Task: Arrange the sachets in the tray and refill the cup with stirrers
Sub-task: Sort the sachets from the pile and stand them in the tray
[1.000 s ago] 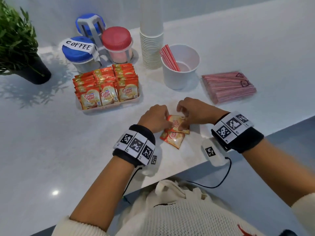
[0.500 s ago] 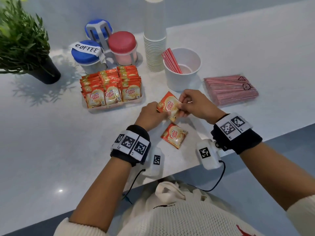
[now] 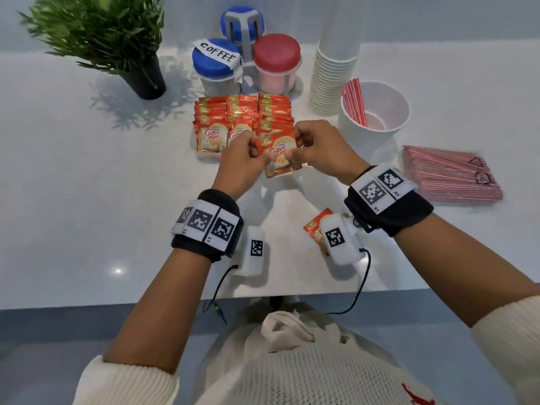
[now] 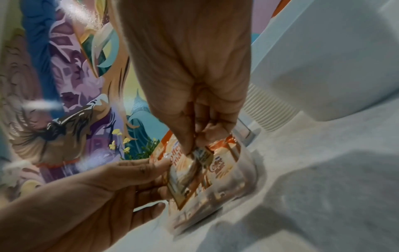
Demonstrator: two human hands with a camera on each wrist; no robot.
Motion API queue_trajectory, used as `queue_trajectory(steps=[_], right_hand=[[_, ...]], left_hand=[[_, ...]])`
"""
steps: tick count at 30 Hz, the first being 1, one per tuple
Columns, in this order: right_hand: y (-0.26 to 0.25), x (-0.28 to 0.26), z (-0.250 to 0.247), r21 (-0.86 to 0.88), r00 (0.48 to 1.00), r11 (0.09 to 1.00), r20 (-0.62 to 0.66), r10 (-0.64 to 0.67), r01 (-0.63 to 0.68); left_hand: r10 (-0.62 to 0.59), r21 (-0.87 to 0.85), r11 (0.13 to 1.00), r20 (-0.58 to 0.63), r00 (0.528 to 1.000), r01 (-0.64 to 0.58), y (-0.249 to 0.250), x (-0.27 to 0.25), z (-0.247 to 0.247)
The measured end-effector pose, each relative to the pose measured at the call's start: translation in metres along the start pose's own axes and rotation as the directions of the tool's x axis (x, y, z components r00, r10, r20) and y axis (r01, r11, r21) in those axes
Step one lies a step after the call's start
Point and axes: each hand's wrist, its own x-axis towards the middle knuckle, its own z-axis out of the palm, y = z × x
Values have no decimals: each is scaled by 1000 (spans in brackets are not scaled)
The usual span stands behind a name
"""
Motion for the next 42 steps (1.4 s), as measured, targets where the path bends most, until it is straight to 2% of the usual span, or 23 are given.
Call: queue_trajectory(steps=[3, 6, 10, 14, 18, 21, 24, 31, 36, 38, 40, 42], right_hand=[[-12, 15, 11, 9, 999, 999, -35, -33, 33], [-23, 28, 22, 59, 995, 997, -89, -38, 43], [-38, 43, 42, 6, 989, 996, -115, -90, 92], [-51, 56, 62, -75, 984, 991, -128, -122, 113], [-59, 65, 80, -207, 989, 974, -94, -114, 93], [-61, 69, 93, -280, 996, 957, -17, -84, 76], [-64, 71, 101, -377, 998, 925, 46, -40, 54], [-68, 75, 114, -440, 998, 898, -48, -34, 10], [-67, 81, 119, -470, 1000, 882, -1, 18, -17], [-68, 83, 116, -454, 1000, 891, 23, 5, 6], [-71, 83, 107, -411, 998, 910, 49, -42, 58], [-73, 80, 92, -395, 997, 916, 28, -66, 72]], left_hand=[[-53, -48, 998, -125, 991, 47, -8, 4, -25], [-86, -3, 996, -238, 967, 88, -17, 12, -51], [-116, 55, 989, -299, 947, 138, -29, 21, -80], [-168, 120, 972, -259, 951, 204, -41, 33, -96], [-252, 180, 946, -120, 960, 271, -49, 45, -100], [-293, 186, 938, -31, 956, 294, -53, 50, -101], [-277, 177, 947, 19, 961, 269, -56, 54, -100], [-195, 179, 965, -5, 981, 193, -63, 60, -95], [-195, 172, 967, 29, 980, 187, -66, 64, -97], [-125, 208, 971, 41, 991, 114, -66, 64, -97], [4, 262, 965, 60, 998, -20, -62, 61, -97], [111, 411, 900, 102, 989, -143, -58, 60, -97]])
